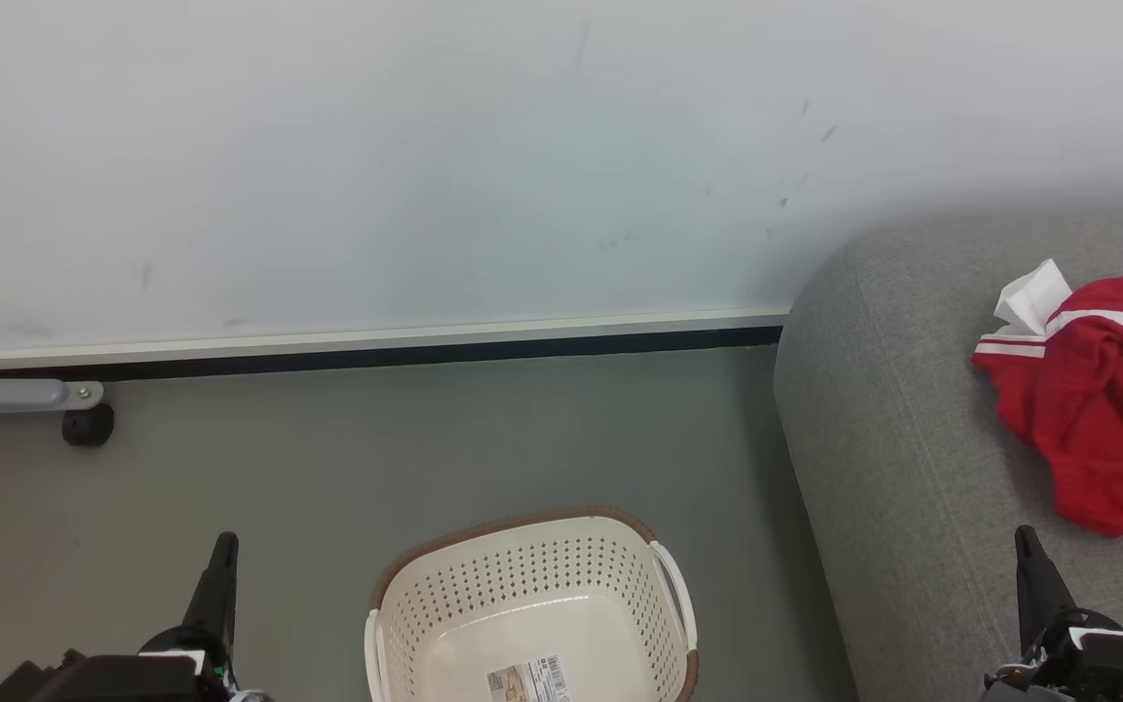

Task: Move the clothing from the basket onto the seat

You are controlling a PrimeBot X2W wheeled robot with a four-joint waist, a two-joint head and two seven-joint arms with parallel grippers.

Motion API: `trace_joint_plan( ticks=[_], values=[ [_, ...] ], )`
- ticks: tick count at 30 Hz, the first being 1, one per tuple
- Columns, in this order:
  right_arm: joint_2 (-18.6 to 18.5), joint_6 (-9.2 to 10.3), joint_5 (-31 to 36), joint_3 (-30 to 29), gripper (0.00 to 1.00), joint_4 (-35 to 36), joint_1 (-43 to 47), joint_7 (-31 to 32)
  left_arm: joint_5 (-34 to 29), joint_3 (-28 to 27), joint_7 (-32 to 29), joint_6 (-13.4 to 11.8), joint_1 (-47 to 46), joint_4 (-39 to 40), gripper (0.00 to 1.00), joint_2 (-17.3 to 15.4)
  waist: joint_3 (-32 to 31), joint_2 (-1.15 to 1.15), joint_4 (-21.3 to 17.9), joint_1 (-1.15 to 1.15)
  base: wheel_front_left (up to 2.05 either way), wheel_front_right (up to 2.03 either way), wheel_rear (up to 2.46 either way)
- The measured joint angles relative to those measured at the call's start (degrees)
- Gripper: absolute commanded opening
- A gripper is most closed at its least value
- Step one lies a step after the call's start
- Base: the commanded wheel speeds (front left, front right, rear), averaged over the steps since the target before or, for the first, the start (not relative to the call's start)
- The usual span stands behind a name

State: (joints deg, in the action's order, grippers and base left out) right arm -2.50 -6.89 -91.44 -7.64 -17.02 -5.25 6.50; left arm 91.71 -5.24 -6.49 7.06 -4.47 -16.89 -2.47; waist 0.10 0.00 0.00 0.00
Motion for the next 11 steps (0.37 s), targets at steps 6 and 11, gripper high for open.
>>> trace_joint_plan(
  ticks=[6, 11],
  values=[
    [0.0, 0.00, 0.0, 0.0, 0.00, 0.0, 0.0, 0.0, 0.0, 0.0, 0.0, 0.0, 0.0, 0.0, 0.00, 0.0, 0.0, 0.00, 0.0, 0.00, 0.00, 0.00, 0.00],
    [0.0, 0.00, 0.0, 0.0, 0.00, 0.0, 0.0, 0.0, 0.0, 0.0, 0.0, 0.0, 0.0, 0.0, 0.00, 0.0, 0.0, 0.00, 0.0, 0.00, 0.00, 0.00, 0.00]
  ],
)
